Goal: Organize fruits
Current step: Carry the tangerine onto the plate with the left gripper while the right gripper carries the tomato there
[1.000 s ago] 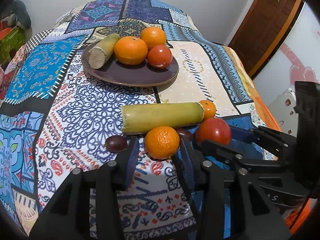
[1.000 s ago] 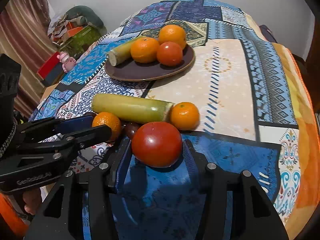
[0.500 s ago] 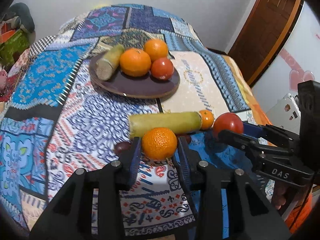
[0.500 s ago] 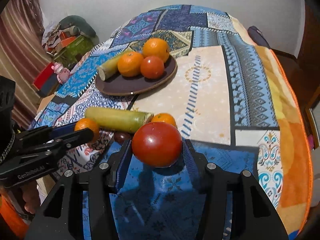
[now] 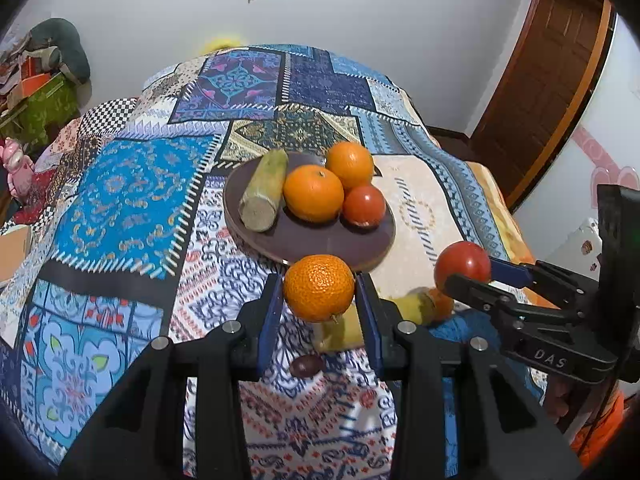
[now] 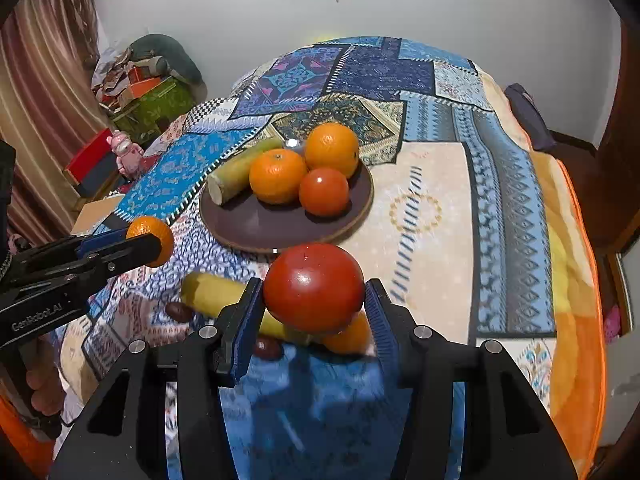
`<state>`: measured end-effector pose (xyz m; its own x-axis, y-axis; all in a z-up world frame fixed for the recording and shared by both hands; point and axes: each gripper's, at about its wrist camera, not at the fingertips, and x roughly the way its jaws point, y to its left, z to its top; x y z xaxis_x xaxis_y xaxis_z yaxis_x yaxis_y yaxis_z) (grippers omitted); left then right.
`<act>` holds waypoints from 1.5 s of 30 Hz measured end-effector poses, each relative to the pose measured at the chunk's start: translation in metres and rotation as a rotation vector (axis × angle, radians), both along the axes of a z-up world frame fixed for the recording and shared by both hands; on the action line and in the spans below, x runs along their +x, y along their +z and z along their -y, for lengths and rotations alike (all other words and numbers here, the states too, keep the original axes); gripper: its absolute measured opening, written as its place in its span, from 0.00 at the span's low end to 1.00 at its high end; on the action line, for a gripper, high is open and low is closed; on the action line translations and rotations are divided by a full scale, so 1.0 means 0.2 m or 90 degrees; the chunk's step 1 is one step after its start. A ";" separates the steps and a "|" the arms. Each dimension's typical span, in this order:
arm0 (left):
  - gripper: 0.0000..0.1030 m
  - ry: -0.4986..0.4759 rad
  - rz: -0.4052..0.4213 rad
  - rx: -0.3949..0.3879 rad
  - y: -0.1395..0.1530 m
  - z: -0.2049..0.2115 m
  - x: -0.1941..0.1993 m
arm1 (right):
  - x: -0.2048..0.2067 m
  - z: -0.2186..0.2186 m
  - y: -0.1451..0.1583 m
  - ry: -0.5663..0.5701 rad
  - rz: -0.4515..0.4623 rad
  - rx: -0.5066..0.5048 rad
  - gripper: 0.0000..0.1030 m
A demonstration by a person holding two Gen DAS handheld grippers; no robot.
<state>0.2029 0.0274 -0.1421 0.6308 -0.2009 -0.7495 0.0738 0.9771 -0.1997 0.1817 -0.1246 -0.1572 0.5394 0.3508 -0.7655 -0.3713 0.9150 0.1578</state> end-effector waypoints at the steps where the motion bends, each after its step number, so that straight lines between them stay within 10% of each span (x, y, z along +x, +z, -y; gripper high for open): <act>1: 0.36 -0.001 0.000 -0.001 0.00 0.00 0.02 | 0.02 -0.01 0.00 0.001 -0.001 -0.001 0.46; 45: 0.36 -0.010 -0.070 0.007 -0.25 -0.03 0.44 | 0.31 -0.30 -0.16 0.072 -0.021 -0.070 0.48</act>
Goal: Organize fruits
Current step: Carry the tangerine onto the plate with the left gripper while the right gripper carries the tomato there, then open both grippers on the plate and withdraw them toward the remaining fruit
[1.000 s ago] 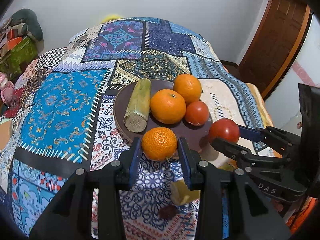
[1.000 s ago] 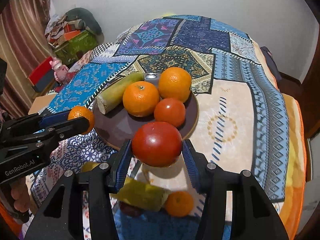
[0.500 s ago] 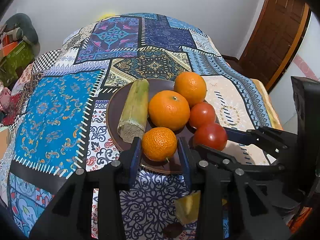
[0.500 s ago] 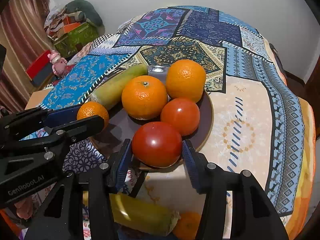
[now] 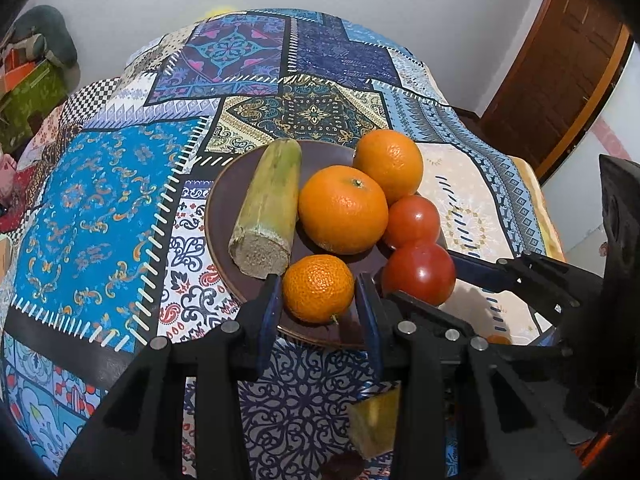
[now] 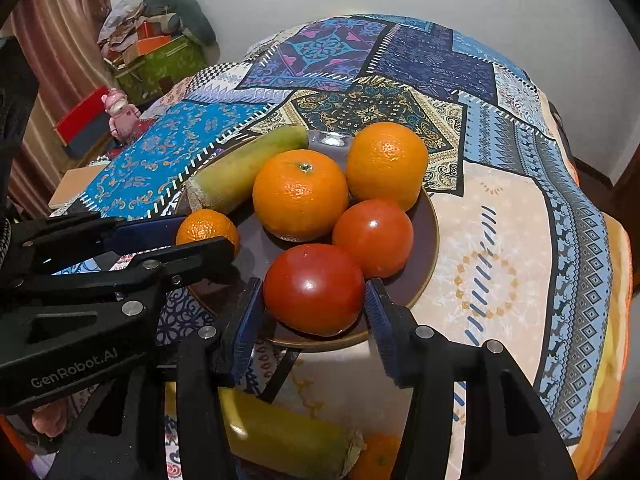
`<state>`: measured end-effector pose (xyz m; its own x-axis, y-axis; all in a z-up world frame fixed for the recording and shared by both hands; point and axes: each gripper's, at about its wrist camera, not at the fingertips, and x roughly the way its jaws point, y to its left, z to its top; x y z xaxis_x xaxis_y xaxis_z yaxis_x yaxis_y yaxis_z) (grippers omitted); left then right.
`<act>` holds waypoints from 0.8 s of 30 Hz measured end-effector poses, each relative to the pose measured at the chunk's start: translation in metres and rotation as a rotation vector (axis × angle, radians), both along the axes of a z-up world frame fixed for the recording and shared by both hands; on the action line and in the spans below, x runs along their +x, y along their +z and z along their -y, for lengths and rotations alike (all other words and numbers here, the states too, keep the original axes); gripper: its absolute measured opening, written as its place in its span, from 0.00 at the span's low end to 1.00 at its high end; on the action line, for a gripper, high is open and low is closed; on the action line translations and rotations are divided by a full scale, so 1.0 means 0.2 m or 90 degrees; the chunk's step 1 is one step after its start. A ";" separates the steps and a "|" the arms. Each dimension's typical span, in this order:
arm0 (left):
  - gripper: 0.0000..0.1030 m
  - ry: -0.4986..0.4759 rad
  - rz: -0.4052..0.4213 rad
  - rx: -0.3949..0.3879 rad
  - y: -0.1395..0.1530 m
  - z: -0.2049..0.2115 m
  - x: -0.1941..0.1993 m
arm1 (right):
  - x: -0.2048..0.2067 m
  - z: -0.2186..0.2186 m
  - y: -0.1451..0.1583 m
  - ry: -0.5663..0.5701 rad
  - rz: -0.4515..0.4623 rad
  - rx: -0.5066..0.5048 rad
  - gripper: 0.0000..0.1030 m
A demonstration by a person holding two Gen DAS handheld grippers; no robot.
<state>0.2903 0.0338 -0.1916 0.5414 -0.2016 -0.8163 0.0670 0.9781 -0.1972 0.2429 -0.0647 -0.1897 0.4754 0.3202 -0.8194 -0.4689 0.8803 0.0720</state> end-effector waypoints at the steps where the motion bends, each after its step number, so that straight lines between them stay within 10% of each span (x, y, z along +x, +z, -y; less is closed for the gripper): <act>1: 0.36 0.001 -0.001 -0.001 0.00 0.00 0.00 | 0.00 0.00 0.00 0.000 0.002 -0.001 0.48; 24: 0.40 0.018 0.075 0.010 0.31 -0.06 -0.23 | -0.20 0.32 0.22 -0.067 0.056 0.017 0.48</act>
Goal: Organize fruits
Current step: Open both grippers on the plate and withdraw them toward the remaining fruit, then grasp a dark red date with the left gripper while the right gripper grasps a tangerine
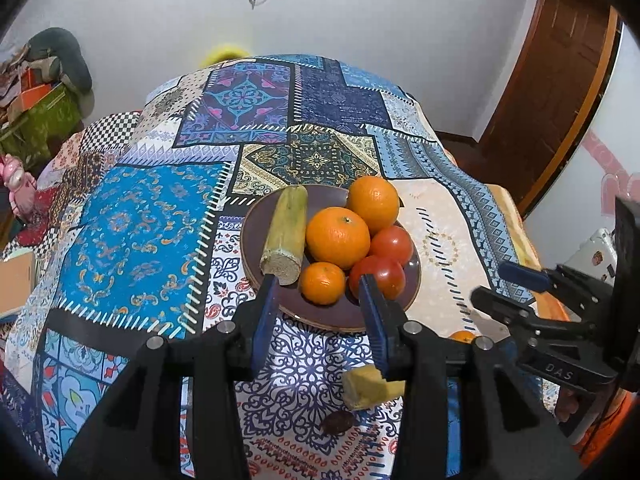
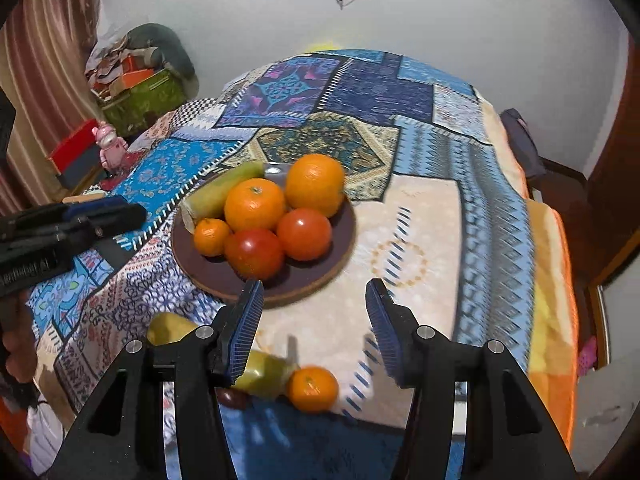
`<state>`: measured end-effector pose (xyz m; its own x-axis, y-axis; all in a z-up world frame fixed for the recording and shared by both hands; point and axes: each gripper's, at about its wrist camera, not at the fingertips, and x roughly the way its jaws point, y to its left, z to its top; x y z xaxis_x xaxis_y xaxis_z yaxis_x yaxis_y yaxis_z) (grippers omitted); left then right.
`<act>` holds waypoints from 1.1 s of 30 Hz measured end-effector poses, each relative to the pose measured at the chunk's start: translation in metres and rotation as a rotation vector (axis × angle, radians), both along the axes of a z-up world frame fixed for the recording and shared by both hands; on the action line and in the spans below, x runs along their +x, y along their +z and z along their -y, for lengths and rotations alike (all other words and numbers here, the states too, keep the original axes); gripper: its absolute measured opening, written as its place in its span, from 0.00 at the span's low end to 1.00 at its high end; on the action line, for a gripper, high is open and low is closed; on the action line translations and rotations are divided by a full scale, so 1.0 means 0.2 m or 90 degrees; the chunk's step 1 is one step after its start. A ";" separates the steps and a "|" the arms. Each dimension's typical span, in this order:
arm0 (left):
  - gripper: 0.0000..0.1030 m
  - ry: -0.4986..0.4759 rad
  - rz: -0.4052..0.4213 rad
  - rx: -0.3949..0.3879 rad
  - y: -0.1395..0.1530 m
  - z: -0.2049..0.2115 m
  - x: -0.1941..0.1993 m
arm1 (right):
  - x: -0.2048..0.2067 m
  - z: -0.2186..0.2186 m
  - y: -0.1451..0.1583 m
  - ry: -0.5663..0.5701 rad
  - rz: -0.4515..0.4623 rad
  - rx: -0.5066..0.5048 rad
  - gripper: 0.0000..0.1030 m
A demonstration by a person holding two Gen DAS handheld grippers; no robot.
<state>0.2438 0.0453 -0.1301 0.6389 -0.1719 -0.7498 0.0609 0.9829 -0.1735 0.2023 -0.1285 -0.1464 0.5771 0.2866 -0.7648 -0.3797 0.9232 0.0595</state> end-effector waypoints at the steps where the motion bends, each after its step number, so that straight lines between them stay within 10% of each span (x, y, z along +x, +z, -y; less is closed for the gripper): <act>1: 0.40 0.003 -0.002 0.000 0.00 -0.01 -0.01 | -0.01 0.02 -0.01 -0.005 -0.003 0.001 0.48; 33: 0.43 -0.044 -0.115 0.020 -0.36 0.14 -0.29 | -0.11 0.06 -0.31 0.007 -0.115 -0.017 0.48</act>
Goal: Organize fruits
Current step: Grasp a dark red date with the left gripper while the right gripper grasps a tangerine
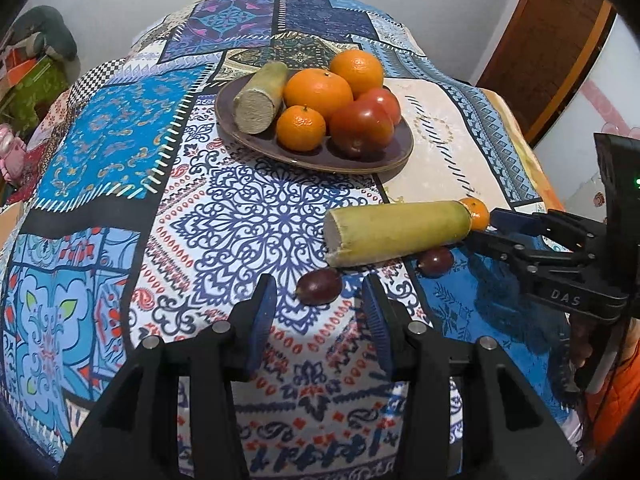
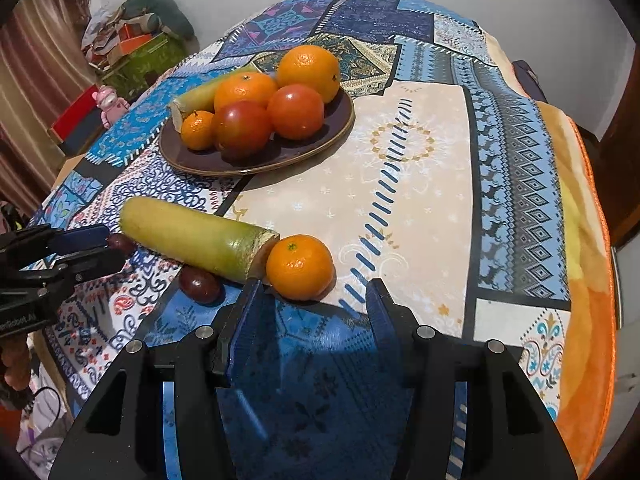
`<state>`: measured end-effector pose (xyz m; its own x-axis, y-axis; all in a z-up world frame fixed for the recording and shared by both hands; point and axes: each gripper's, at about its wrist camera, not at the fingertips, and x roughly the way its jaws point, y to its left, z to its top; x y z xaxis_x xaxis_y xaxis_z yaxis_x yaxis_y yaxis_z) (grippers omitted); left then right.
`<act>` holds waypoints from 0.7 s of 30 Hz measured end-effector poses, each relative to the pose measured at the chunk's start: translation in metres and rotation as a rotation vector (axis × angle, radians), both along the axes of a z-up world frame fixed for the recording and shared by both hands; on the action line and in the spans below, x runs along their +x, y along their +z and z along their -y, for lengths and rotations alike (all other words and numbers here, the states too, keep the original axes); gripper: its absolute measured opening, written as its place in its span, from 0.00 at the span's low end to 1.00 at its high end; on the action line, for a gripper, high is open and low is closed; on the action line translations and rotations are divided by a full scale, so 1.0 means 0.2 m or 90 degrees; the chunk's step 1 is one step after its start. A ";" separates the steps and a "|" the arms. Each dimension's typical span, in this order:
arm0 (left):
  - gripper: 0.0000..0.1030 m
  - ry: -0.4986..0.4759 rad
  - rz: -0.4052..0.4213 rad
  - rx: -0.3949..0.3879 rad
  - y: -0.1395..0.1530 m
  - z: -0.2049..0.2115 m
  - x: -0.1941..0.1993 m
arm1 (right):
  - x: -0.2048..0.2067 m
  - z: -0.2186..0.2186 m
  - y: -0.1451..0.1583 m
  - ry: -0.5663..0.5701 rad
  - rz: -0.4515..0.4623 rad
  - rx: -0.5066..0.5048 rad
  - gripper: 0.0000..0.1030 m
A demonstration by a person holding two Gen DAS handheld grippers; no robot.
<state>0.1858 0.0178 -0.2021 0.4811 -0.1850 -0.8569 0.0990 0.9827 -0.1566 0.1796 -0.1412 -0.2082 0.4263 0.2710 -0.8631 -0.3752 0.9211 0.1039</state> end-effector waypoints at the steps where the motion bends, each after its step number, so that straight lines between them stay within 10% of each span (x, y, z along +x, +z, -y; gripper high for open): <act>1: 0.43 0.000 0.001 0.001 0.00 0.00 0.00 | 0.01 0.00 0.00 0.001 0.001 -0.001 0.48; 8: 0.23 -0.005 0.012 0.030 -0.02 0.03 0.02 | 0.00 -0.04 0.00 0.026 0.017 -0.004 0.32; 21: 0.21 0.014 0.016 0.019 0.03 -0.03 0.01 | 0.01 0.05 0.08 -0.012 0.038 0.011 0.32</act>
<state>0.1882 0.0246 -0.1966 0.5068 -0.1482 -0.8492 0.0802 0.9889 -0.1247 0.1823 -0.1511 -0.1928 0.4812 0.2771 -0.8316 -0.3642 0.9262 0.0979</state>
